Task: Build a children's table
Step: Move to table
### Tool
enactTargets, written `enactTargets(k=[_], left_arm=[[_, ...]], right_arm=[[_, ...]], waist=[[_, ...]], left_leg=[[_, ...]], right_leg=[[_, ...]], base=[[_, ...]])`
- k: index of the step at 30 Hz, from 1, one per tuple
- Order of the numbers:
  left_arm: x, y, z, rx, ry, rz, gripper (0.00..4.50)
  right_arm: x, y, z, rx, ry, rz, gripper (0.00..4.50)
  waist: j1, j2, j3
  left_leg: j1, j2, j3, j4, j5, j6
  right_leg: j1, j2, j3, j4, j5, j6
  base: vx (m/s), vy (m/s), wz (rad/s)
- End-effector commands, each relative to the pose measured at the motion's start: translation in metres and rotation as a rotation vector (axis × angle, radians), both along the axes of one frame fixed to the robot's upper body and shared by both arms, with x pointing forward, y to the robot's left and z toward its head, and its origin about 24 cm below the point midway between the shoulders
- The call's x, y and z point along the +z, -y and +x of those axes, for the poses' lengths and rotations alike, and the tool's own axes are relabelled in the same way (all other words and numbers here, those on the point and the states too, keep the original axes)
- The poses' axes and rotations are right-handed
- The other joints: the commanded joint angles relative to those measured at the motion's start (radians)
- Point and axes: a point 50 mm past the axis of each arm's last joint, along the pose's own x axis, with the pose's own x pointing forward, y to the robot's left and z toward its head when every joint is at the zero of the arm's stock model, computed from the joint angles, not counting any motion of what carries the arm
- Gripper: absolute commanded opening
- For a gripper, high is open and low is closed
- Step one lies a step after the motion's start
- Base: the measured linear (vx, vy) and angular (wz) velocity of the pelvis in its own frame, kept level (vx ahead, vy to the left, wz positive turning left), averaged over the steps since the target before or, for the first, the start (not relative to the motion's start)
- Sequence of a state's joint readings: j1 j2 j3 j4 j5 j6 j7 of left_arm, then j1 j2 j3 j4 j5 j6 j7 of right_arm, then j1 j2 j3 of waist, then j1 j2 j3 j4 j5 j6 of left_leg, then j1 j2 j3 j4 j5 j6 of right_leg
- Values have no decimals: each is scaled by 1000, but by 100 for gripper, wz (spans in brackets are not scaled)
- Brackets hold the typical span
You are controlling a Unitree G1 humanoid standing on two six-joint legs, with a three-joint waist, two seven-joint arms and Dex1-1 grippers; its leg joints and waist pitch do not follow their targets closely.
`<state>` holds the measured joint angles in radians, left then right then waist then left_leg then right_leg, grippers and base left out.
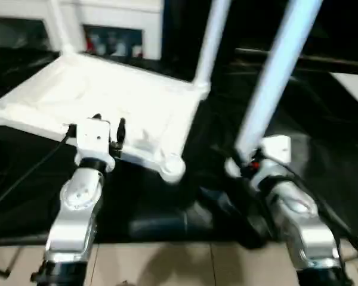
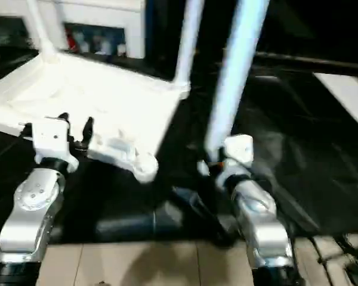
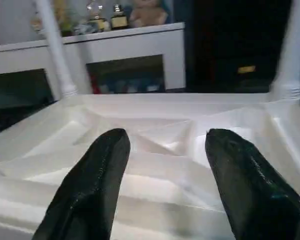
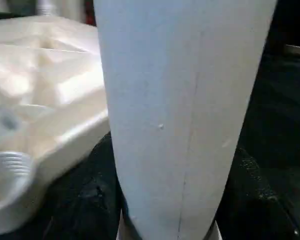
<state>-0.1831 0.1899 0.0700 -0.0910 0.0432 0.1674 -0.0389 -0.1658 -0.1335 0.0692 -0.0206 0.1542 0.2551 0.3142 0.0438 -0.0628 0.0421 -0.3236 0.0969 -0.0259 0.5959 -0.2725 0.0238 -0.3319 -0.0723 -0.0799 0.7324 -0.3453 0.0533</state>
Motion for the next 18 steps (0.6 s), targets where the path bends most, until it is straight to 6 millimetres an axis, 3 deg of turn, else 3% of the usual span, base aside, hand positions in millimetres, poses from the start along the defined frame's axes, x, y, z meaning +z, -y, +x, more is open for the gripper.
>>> enactTargets(k=[1,2,3,4,5,6,7,8,9,10,11,12,13,14,15,16,17,18], left_arm=[[0,11,0,-37,4,-13,291],[0,10,0,-36,4,-13,291],[0,10,0,-35,4,-14,291],[0,10,0,-34,4,-14,291],[0,10,0,-33,3,-15,291],[0,10,0,-32,2,-14,291],[-1,9,-1,-27,2,-17,291],[-1,7,-1,-18,1,-19,291],[-1,7,-1,-18,1,-19,291],[-1,7,-1,-17,1,-20,291],[-1,7,-1,-15,1,-20,291],[-1,6,-1,-12,0,-18,291],[-1,6,-1,-12,0,-18,291],[-1,6,-1,-11,0,-18,291],[-1,6,-1,-10,-1,-17,291],[-1,6,-1,-10,-1,-16,291],[-1,5,-2,-9,-1,-15,291],[-2,5,-2,-8,-2,-14,291]], right_arm=[[5,13,0,-34,32,-27,193],[5,12,0,-32,34,-19,193],[5,12,0,-33,32,-7,193],[5,12,0,-34,29,2,193],[5,12,0,-36,26,16,193],[5,12,0,-34,24,18,193],[5,12,-1,-27,23,17,193],[4,11,-1,-17,23,11,193],[4,11,-1,-17,23,11,193],[4,11,-1,-14,23,10,193],[4,11,-1,-11,23,13,193],[4,8,-2,13,24,3,193],[4,8,-2,16,25,0,193],[3,6,-2,40,18,-15,193],[3,4,-2,61,25,-42,193],[3,2,-3,74,31,-59,193],[3,2,-2,66,35,-49,193],[5,2,-3,59,42,-32,193]], waist=[[-35,25,-70],[-18,-29,-51],[42,-62,-56],[29,-32,-44],[37,-45,-35],[43,-37,-31],[45,-18,-34],[46,26,-34],[40,52,-40],[-13,91,-56],[-21,67,-87],[-12,66,-79],[-15,60,-76],[-12,45,-68],[2,24,-59],[-11,1,-45],[-3,-61,-58],[28,-53,-46]], left_leg=[[129,88,-146,-56,507,589],[-9,-69,-68,-21,284,320],[-138,-82,53,130,-37,238],[-87,-43,59,129,-41,142],[-108,-18,84,130,27,52],[-100,12,95,90,80,21],[-97,36,97,57,111,23],[-73,76,98,-12,143,41],[-29,96,96,-46,134,37],[94,163,-24,-92,-22,143],[151,169,-63,-50,116,307],[132,152,-37,-33,198,317],[114,148,-28,-46,221,312],[90,138,7,-65,219,303],[52,97,-50,-89,198,383],[19,27,-16,-76,66,350],[-47,-32,31,-38,-88,231],[-58,-13,74,131,-125,145]], right_leg=[[-86,-15,52,-38,-82,27],[45,-49,123,-166,66,39],[188,-162,183,-243,120,211],[150,-166,212,-245,130,166],[168,-127,178,-232,158,22],[174,-120,144,-243,135,-100],[179,-117,123,-249,94,-150],[176,-90,76,-264,-26,-193],[165,-59,35,-254,-55,-178],[32,44,-25,-69,-95,-116],[-40,36,-16,-8,-110,-43],[-80,27,-4,15,-54,13],[-84,25,-3,28,-25,34],[-95,23,0,28,46,45],[-76,32,8,29,61,47],[-57,-3,64,-102,145,0],[50,-83,135,-192,60,47],[71,-246,165,-291,-355,63]], base=[[32,-131,12],[57,-83,53],[57,-83,53],[85,-17,55],[110,-17,10],[110,-17,10],[132,-7,-1],[169,80,1],[169,80,1],[204,86,-7],[166,39,-6],[166,39,-6],[110,39,-4],[86,3,2],[86,3,2],[85,-43,40],[74,-76,65],[74,-76,65]])
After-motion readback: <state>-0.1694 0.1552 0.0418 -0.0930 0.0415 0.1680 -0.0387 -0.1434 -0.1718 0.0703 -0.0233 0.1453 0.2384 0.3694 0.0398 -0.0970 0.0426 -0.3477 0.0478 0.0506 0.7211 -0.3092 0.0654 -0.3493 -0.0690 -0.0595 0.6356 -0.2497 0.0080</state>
